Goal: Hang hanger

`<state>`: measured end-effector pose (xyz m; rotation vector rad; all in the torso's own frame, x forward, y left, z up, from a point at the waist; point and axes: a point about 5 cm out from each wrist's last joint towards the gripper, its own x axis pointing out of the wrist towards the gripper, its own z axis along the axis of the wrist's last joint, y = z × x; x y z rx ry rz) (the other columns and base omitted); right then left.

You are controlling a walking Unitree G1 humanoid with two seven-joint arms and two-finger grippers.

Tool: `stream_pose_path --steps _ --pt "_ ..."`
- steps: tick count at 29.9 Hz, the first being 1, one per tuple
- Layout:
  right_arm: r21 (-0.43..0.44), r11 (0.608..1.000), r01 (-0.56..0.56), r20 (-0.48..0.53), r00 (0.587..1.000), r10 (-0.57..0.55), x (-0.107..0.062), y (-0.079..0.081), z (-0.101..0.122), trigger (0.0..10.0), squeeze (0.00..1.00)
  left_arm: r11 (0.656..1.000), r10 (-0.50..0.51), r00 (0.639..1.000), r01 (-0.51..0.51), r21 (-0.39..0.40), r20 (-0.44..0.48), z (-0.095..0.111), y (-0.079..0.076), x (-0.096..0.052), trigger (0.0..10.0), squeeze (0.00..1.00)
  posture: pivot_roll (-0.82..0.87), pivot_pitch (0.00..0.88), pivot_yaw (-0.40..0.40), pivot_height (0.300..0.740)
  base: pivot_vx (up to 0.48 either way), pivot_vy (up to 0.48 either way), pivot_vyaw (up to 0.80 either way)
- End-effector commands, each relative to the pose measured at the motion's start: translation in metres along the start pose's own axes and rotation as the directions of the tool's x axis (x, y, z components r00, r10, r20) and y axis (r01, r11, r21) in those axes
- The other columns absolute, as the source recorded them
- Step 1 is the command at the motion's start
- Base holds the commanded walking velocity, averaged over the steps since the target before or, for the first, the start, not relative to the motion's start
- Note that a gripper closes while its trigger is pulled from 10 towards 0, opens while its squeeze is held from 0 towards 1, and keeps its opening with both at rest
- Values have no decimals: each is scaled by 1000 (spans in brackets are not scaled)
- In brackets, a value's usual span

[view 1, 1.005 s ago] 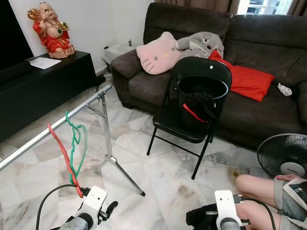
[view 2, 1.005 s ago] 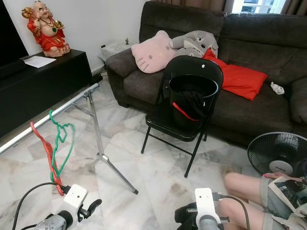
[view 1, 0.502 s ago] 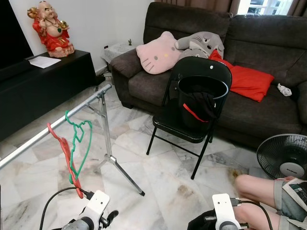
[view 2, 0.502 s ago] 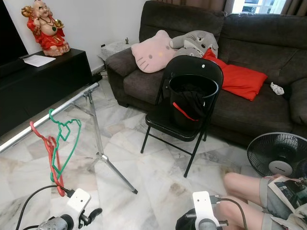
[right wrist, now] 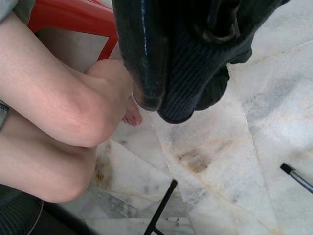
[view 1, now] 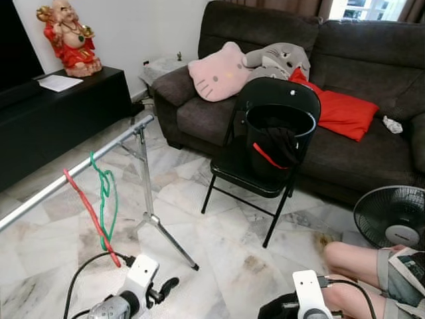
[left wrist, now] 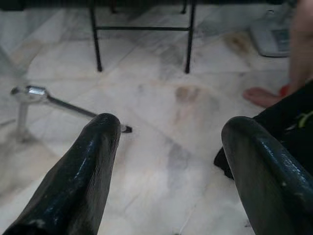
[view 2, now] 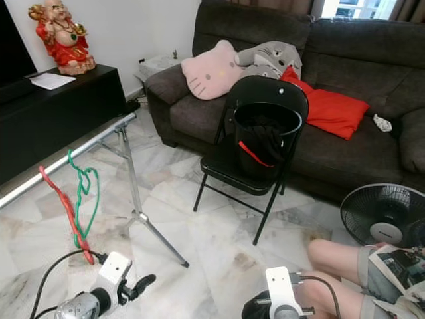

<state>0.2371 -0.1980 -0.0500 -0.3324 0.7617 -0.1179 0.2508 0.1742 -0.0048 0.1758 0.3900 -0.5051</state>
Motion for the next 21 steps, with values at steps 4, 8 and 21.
stream_pose_path --steps 4,8,21 --pt "-3 1000 -7 -8 1000 7 -1 1 -3 10000 0 997 -6 1000 6 73 -2 2 3 -2 10000 0 50 0 1 740 0 0 0" --pt "-3 1000 -10 -12 1000 10 -1 2 -4 10000 0 991 -23 999 17 134 45 12 4 -3 10000 0 51 0 1 740 0 0 0" --pt "-36 999 -25 -43 999 24 -2 4 -10 10000 0 884 81 974 29 467 -214 8 21 0 10000 0 59 0 0 740 0 0 0"
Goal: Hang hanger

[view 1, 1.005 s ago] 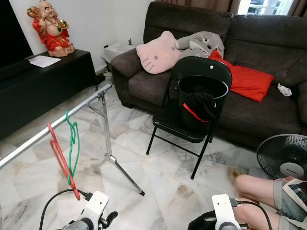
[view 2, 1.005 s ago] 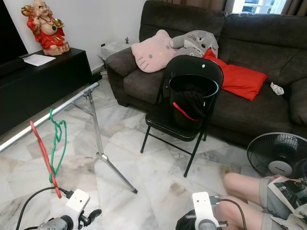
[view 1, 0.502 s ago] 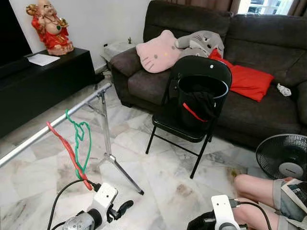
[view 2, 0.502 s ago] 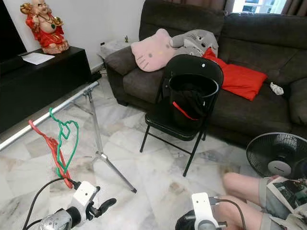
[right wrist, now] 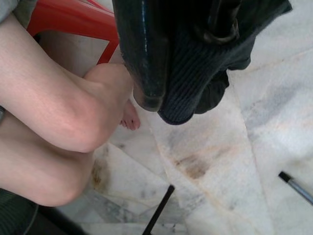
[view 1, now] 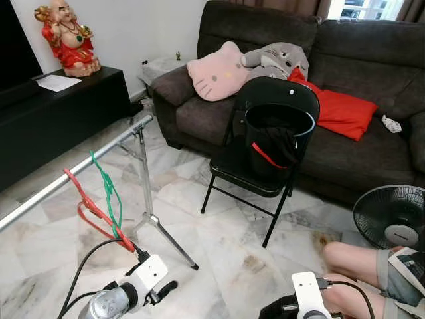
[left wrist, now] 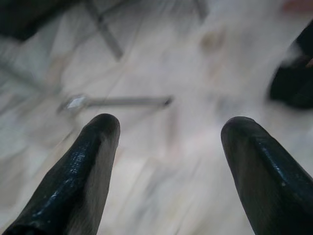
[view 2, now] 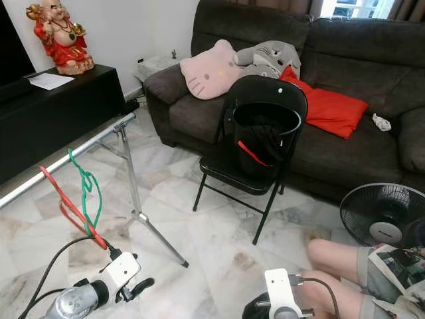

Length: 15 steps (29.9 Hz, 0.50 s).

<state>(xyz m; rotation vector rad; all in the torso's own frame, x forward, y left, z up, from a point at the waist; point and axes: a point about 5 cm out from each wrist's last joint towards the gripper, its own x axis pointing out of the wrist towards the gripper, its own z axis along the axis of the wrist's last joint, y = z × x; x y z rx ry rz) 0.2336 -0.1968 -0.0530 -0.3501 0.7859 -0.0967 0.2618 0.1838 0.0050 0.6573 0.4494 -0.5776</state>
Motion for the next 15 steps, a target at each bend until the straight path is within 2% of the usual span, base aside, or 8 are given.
stream_pose_path --steps 1,3,4,5,6,10,15 --pt "-11 1000 -10 -27 1000 10 -1 2 -7 10000 0 999 39 996 -39 3 -81 -7 7 0 10000 0 59 0 1 740 0 0 0" --pt "-12 1000 -11 -29 1000 11 -1 2 -7 10000 0 999 46 994 -48 -23 -95 -8 7 0 10000 0 59 0 2 740 0 0 0" --pt "-12 1000 -13 -30 999 12 -2 3 -8 10000 0 997 59 990 -65 -45 -126 -11 7 0 10000 0 58 0 3 740 0 0 0" --pt "-13 1000 -15 -34 999 15 -2 3 -8 10000 0 990 87 977 -106 -89 -196 -18 8 1 10000 0 54 0 5 740 0 0 0" --pt "-13 1000 -16 -36 999 16 -2 3 -9 10000 0 987 95 971 -120 -103 -218 -20 8 1 10000 0 54 0 5 740 0 0 0" --pt "-12 1000 -16 -42 999 15 -2 3 -10 10000 0 950 177 941 -240 -199 -289 -25 15 0 10000 0 52 0 8 740 0 0 0" --pt "-21 1000 -20 -57 998 19 -3 3 -13 10000 0 953 154 935 -226 -201 -320 -25 14 0 10000 0 54 0 8 740 0 0 0"
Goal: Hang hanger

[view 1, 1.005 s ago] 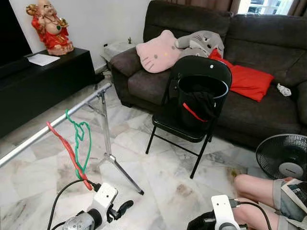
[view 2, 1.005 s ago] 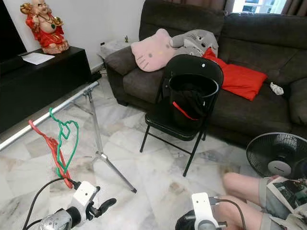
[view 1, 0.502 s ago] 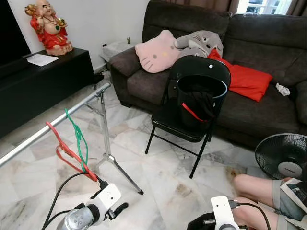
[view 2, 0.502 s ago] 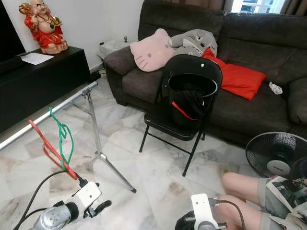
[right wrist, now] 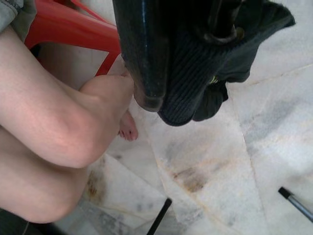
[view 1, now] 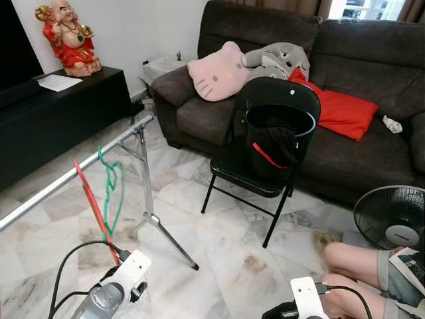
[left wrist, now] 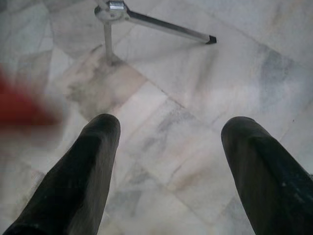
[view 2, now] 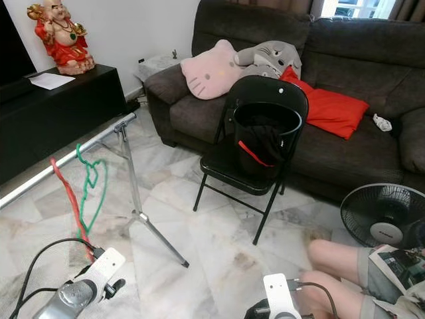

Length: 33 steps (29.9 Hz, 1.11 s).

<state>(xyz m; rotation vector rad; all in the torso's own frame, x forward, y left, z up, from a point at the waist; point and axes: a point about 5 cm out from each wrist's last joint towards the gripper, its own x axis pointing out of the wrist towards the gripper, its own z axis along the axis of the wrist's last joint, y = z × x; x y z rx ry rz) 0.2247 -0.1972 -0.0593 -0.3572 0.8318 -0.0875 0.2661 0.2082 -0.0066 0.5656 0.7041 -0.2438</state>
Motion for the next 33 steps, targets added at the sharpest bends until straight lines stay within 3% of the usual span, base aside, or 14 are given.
stream_pose_path --steps 1,4,6,7,11,13,18,21,25,29,30,33 --pt "-8 1000 -8 -16 1000 8 -1 1 -4 10000 0 999 -12 1000 12 -32 -6 0 0 0 10000 0 56 0 8 740 0 0 0" --pt "-10 1000 -9 -18 1000 9 -1 1 -4 10000 0 999 -24 1000 24 -24 -5 2 -2 -1 10000 0 55 0 9 740 0 0 0" --pt "-10 1000 -12 -20 1000 12 -1 1 -5 10000 0 997 -72 991 71 12 115 17 -7 -3 10000 0 57 0 8 740 0 0 0" --pt "-11 1000 -14 -21 1000 14 -1 1 -6 10000 0 999 -50 980 51 -1 191 26 -4 -5 10000 0 57 0 8 740 0 0 0" --pt "-7 1000 -16 -16 1000 16 -1 2 -6 10000 0 1000 13 970 -11 -9 242 31 3 -6 10000 0 59 0 9 740 0 0 0" --pt "0 1000 -22 -7 1000 22 -1 3 -5 10000 0 996 71 960 -53 -73 271 25 7 -7 10000 0 59 0 10 740 0 0 0" --pt "14 1000 -17 -7 1000 17 -1 3 -6 10000 0 995 40 972 -17 -100 231 -1 -3 -10 10000 0 58 0 12 740 0 0 0" --pt "15 1000 -15 -7 1000 15 -2 3 -6 10000 0 995 -15 989 29 -96 147 -37 -17 -16 10000 0 61 0 14 740 0 0 0" --pt "18 1000 -11 3 1000 11 -1 2 -4 10000 0 996 -34 995 41 -85 90 -66 -27 -23 10000 0 66 0 16 740 0 0 0" --pt "22 1000 -8 14 1000 8 -1 1 -2 10000 0 995 -35 998 40 -86 59 -76 -30 -25 10000 0 66 0 16 740 0 0 0" --pt "28 1000 -6 23 1000 5 0 0 0 10000 0 995 -35 999 35 -96 6 -89 -34 -28 10000 0 69 0 17 740 0 0 0" --pt "35 999 -3 33 999 2 0 0 3 10000 0 993 -32 998 26 -112 -48 -101 -37 -31 10000 0 66 0 19 740 0 0 0"
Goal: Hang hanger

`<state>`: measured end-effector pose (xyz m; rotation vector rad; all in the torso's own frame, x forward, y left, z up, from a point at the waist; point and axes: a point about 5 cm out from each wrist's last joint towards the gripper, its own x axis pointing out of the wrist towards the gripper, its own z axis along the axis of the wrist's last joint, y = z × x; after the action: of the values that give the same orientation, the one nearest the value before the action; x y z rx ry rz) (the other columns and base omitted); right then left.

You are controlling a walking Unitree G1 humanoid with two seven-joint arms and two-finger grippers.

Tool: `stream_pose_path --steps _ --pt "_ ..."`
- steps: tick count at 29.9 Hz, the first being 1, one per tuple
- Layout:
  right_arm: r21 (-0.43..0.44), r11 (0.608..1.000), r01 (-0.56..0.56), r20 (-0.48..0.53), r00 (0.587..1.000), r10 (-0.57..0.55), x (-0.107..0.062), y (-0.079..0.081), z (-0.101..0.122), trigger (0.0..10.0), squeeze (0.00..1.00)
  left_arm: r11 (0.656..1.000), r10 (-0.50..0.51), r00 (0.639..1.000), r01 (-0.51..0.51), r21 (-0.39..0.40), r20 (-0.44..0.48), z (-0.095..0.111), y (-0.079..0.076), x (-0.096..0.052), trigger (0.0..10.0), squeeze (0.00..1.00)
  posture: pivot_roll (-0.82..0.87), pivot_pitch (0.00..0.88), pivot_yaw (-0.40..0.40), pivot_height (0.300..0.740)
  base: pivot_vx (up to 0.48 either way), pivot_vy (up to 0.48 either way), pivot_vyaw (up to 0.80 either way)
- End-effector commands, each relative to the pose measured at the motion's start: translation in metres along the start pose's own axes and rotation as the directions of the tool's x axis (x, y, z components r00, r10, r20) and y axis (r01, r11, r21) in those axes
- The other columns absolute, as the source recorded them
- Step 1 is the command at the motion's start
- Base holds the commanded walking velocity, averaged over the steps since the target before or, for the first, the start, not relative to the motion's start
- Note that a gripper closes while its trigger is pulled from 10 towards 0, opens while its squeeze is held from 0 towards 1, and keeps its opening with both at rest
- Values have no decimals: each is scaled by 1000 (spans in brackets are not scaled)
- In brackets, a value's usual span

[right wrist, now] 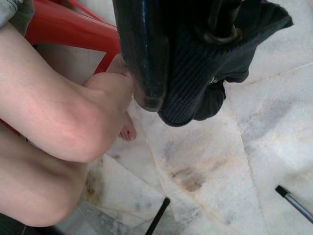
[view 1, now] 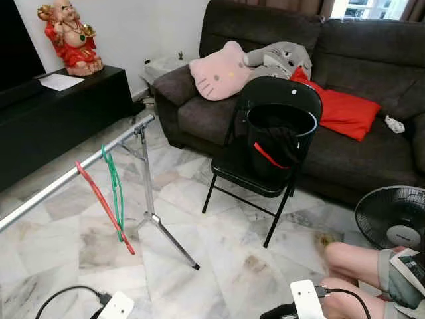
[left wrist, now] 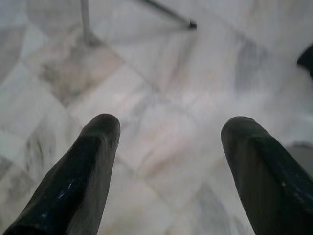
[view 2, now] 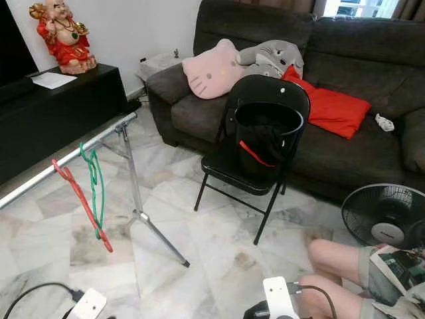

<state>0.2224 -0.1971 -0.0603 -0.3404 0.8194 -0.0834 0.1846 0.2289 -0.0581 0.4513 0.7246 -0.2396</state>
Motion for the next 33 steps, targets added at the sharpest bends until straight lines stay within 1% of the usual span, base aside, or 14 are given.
stream_pose_path --steps 1,3,5,8,9,13,17,20,21,24,25,26,28,33 --pt "26 1000 8 28 1000 -8 1 -1 7 10000 0 999 18 996 -21 -28 -87 -21 0 -6 10000 0 66 0 20 740 0 0 0" --pt "29 1000 11 33 999 -12 1 -1 9 10000 0 997 21 992 -30 -72 -122 -29 -1 -9 10000 0 65 0 21 740 0 0 0" --pt "44 999 21 46 999 -23 2 -4 13 10000 0 990 19 982 -45 -133 -188 -46 -5 -15 10000 0 62 0 20 740 0 0 0" --pt "47 999 26 55 998 -29 3 -6 15 10000 0 984 21 975 -60 -167 -223 -54 -7 -19 10000 0 63 0 21 740 0 0 0" --pt "55 998 34 67 997 -38 3 -7 17 10000 0 975 25 967 -80 -208 -254 -61 -10 -22 10000 0 64 0 21 740 0 0 0" --pt "61 997 39 81 996 -44 3 -8 19 10000 0 969 29 964 -92 -231 -263 -65 -13 -24 10000 0 70 0 17 740 0 0 0" --pt "58 998 39 86 995 -44 3 -7 20 10000 0 970 24 961 -89 -228 -274 -67 -16 -25 10000 0 74 0 14 740 0 0 0" --pt "65 997 40 116 992 -47 3 -7 27 10000 0 972 29 941 -106 -211 -338 -72 -17 -26 10000 0 71 0 16 740 0 0 0" --pt "65 997 40 116 992 -47 3 -7 27 10000 0 972 29 941 -106 -211 -338 -72 -17 -26 10000 0 71 0 16 740 0 0 0" --pt "82 996 44 157 986 -57 4 -11 36 10000 0 958 39 908 -152 -241 -417 -80 -15 -29 10000 0 62 0 19 740 0 0 0" --pt "83 995 48 168 984 -62 4 -12 38 10000 0 945 64 885 -203 -258 -462 -84 -13 -31 10000 0 60 0 18 740 0 0 0" --pt "83 995 49 169 984 -63 4 -13 39 10000 0 941 69 879 -215 -263 -471 -85 -12 -32 10000 0 60 0 18 740 0 0 0" --pt "83 995 54 176 982 -68 4 -15 41 10000 0 912 89 861 -272 -306 -501 -89 -11 -34 10000 0 58 0 15 740 0 0 0" --pt "82 995 59 196 978 -74 4 -16 45 10000 0 898 85 850 -292 -330 -520 -93 -14 -37 10000 0 58 0 12 740 0 0 0"
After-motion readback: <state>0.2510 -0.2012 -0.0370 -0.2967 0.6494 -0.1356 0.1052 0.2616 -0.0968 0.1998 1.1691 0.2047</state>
